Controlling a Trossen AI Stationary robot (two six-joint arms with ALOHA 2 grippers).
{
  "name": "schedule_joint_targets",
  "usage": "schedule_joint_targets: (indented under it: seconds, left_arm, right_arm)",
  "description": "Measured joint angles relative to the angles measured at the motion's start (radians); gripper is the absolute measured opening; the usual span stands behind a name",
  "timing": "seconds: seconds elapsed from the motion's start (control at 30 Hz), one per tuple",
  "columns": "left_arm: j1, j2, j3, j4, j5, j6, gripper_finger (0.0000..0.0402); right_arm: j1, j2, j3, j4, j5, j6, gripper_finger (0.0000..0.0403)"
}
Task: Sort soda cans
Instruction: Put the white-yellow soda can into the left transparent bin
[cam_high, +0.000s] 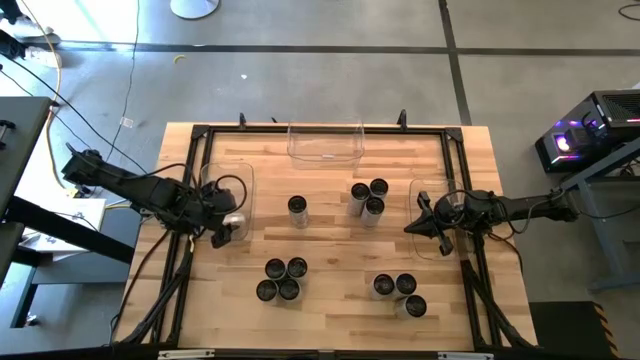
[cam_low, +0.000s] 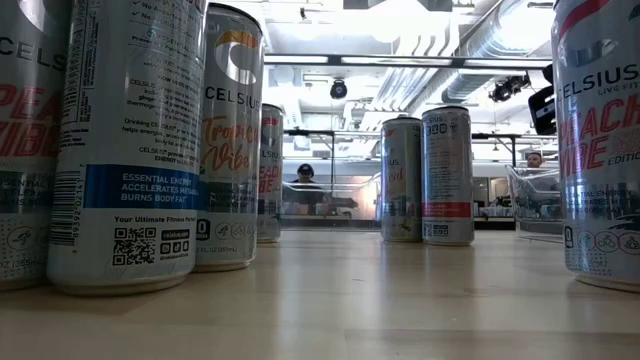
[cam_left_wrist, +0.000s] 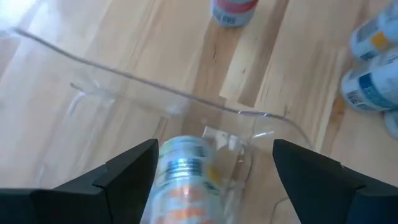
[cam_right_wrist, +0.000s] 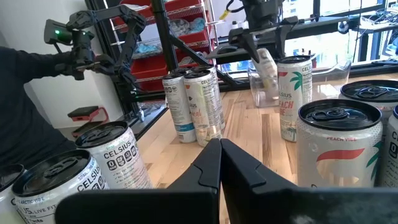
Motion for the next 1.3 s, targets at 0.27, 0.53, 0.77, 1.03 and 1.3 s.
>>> schedule_joint_targets:
  seconds: [0.27,0.53,0.77,1.03,1.3]
  left_arm:
    - [0.0,0.011,0.143,-0.187,0.001,-0.007,0.0312]
    - [0.074,0.139,0.207,-0.347,0.051,0.004,0.0307]
    - [0.214,0.284,0.207,-0.377,0.051,0.034,0.0305]
    - [0.381,0.284,0.154,-0.311,0.164,0.037,0.0317]
    - [0.436,0.249,-0.004,-0.101,0.318,-0.048,0.0331]
  right_arm:
    - [0.0,0.0,0.0,0.0,0.0,0.0,0.0]
    - [0.0,0.0,0.0,0.0,0.0,0.0,0.0]
    - [0.0,0.0,0.0,0.0,0.0,0.0,0.0]
    - [0.0,0.0,0.0,0.0,0.0,0.0,0.0]
    - [0.0,0.0,0.0,0.0,0.0,0.0,0.0]
